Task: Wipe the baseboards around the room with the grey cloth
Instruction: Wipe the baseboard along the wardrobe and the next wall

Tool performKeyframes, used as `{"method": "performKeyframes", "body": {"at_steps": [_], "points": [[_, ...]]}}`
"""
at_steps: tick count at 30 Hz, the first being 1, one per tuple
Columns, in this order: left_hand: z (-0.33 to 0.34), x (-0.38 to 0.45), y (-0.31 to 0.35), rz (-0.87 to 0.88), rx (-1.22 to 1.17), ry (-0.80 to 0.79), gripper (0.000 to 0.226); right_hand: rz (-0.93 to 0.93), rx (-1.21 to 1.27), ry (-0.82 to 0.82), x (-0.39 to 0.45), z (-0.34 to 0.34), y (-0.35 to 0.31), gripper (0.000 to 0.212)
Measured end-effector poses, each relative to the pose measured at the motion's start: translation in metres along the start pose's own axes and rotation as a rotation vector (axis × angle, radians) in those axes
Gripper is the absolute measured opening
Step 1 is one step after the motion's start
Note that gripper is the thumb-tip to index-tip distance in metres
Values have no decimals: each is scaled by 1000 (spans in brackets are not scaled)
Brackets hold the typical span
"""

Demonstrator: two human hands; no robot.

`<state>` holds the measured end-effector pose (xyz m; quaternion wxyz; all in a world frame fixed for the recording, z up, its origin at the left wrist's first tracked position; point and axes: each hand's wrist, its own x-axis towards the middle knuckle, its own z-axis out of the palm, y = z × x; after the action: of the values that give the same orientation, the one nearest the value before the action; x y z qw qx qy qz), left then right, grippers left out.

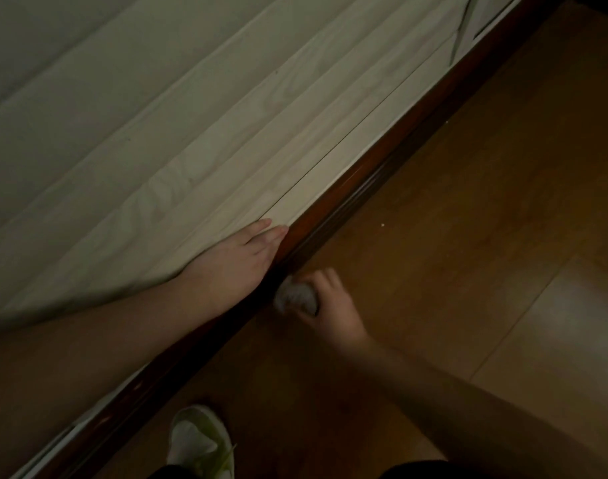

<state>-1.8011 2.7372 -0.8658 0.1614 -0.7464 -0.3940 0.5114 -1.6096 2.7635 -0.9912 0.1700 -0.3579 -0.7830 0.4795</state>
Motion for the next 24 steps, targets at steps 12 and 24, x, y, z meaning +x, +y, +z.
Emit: {"method": "performKeyframes", "body": {"at_steps": [12, 24], "points": [[-5, 0, 1, 11, 40, 0, 77, 98, -138, -26, 82, -76, 50, 44], [-3, 1, 3, -19, -19, 15, 82, 514, -167, 429, 149, -209, 97, 52]]}}
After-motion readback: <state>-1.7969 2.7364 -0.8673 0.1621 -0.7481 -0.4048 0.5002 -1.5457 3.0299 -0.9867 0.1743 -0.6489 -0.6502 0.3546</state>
